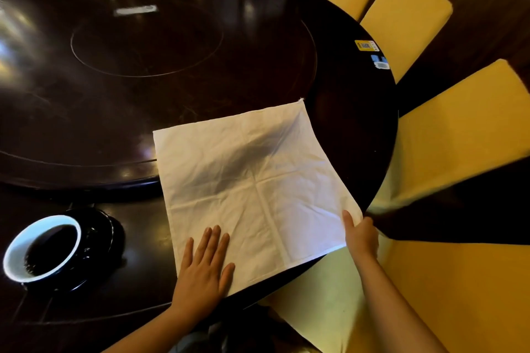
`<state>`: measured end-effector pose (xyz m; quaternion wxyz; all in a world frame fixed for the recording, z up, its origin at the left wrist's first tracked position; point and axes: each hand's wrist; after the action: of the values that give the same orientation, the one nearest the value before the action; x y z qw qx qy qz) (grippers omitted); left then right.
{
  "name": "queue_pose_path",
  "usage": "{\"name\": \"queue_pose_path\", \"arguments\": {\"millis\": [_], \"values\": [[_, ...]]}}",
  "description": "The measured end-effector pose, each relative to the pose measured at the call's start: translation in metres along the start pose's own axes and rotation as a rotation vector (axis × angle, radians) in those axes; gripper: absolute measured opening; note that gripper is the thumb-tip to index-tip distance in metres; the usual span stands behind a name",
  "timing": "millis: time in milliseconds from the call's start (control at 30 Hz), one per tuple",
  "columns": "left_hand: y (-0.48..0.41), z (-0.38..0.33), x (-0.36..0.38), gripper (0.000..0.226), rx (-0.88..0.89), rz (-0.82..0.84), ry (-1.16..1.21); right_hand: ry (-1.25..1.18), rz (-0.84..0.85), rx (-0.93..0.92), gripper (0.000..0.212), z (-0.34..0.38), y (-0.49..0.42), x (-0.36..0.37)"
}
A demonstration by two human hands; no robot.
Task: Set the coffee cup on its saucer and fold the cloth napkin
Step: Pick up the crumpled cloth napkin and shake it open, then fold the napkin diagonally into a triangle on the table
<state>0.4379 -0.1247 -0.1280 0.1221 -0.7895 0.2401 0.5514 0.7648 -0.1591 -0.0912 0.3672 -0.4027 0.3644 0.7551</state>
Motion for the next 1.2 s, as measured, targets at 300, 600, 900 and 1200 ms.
{"name": "queue_pose_path", "arguments": {"millis": [300,600,900,1200], "values": [[0.0,0.001,-0.001,0.062,-0.029,0.042,-0.036,-0.263,-0.06,-0.026,0.028,0.02,0.004,-0.023],[0.001,0.005,-0.009,0.061,0.011,0.09,0.046,-0.384,0.158,-0.424,0.008,0.119,0.03,-0.038],[0.042,0.03,-0.023,0.042,-0.018,-0.227,0.369,-0.73,0.619,-0.401,0.022,0.262,0.069,-0.012],[0.058,0.029,-0.023,0.041,-0.207,-0.329,0.375,-0.594,0.687,-0.514,0.034,0.347,0.097,0.038]]}}
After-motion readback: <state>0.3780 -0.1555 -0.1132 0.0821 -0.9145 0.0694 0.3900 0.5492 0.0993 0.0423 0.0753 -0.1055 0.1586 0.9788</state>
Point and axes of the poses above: each hand's wrist, its own y-axis away from the middle knuckle, its own x-axis out of the palm, z = x × y, and after that the axes turned 10 degrees about y, right-handed
